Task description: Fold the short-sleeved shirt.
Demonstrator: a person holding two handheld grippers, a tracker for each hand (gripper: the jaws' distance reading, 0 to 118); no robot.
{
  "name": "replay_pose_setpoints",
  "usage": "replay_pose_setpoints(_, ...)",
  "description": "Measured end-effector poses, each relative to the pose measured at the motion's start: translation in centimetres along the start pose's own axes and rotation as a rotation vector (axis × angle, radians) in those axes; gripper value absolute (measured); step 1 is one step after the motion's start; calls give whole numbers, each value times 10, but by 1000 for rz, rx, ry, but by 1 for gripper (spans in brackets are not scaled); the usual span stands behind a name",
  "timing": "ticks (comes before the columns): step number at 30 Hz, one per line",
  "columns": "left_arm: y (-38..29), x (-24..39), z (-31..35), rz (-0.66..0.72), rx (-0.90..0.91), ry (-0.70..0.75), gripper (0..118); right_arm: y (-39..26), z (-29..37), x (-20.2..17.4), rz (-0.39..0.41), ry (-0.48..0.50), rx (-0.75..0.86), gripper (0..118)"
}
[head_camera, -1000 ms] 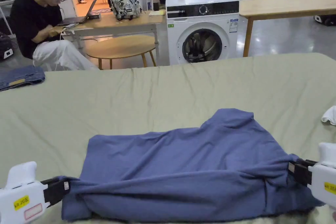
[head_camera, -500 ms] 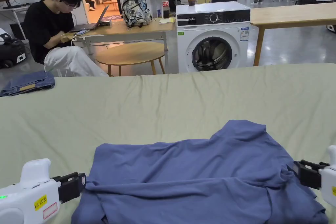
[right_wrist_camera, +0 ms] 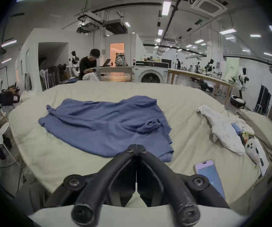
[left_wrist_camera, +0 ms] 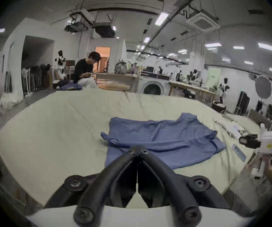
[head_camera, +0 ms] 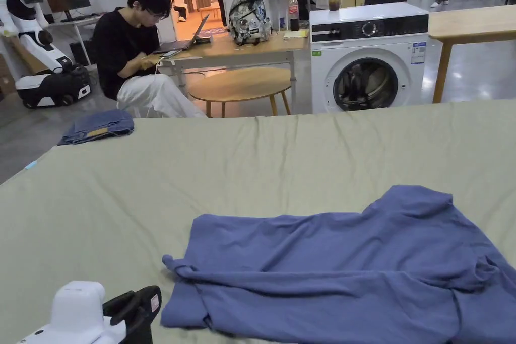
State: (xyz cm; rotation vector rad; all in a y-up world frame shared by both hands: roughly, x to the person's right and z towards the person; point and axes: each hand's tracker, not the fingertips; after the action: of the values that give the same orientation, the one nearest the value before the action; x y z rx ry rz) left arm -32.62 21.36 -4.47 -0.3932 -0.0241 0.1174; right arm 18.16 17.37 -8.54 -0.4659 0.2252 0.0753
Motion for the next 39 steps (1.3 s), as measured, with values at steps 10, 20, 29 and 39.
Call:
replay_pose_setpoints(10, -21, -35, -103, 132, -266, 29, 73, -18, 4, 1, -33, 67, -43, 0)
replay_pose_setpoints(20, -43, -33, -175, 55, -464, 121, 67, -34, 5, 30, -96, 21, -113, 0)
replay_pose_setpoints(29, -31, -21, -193, 71, -604, 92, 0, -18, -34, 51, -226, 13, -123, 40)
replay_pose_setpoints(39, -32, -26, -181, 137, -573, 69, 0, -19, -167, 79, -287, -116, -353, 36)
